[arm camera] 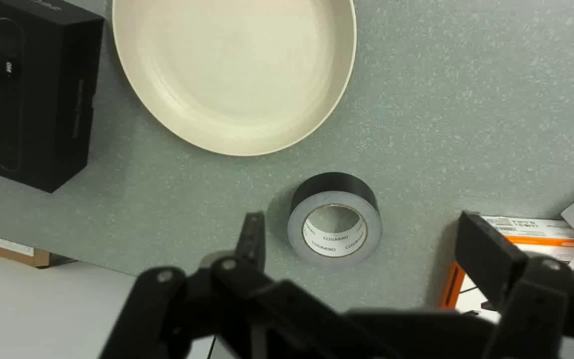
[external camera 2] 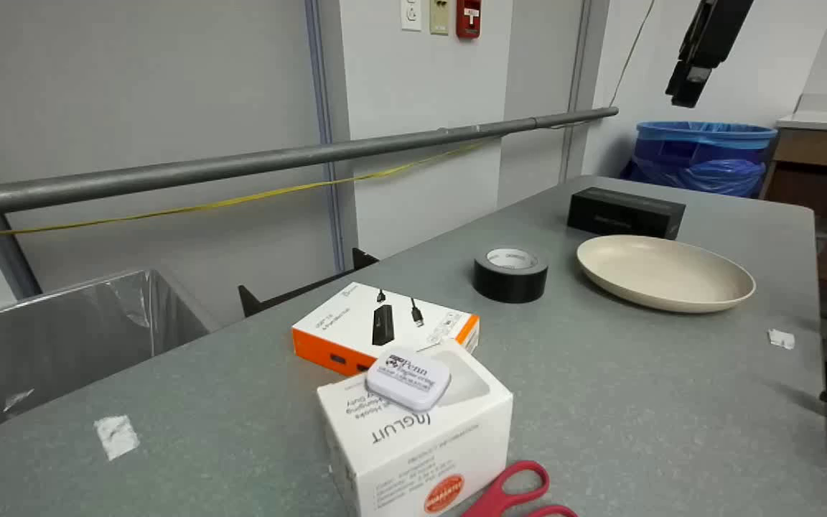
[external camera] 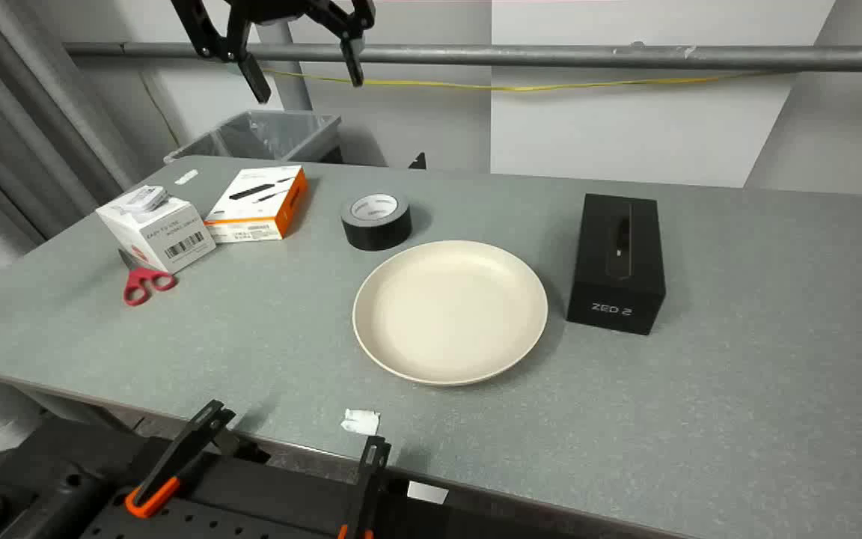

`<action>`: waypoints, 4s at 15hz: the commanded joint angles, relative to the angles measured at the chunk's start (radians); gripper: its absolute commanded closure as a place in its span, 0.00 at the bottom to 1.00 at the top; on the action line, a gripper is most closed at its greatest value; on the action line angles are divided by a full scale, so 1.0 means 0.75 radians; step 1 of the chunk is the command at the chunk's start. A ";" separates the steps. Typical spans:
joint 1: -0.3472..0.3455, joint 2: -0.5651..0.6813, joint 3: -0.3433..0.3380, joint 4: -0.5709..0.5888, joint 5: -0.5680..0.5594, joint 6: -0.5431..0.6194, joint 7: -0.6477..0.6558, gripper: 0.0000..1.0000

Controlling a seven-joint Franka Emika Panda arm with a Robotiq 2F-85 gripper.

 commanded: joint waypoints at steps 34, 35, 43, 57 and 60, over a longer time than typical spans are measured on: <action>0.072 1.189 0.117 0.767 0.028 0.242 0.239 0.00; 0.081 1.243 0.113 0.816 0.027 0.227 0.268 0.00; 0.143 1.482 0.085 1.031 0.031 0.160 0.422 0.26; 0.040 1.249 0.097 0.854 0.053 0.128 0.321 0.94; -0.031 1.075 0.104 0.634 0.059 0.177 0.225 0.94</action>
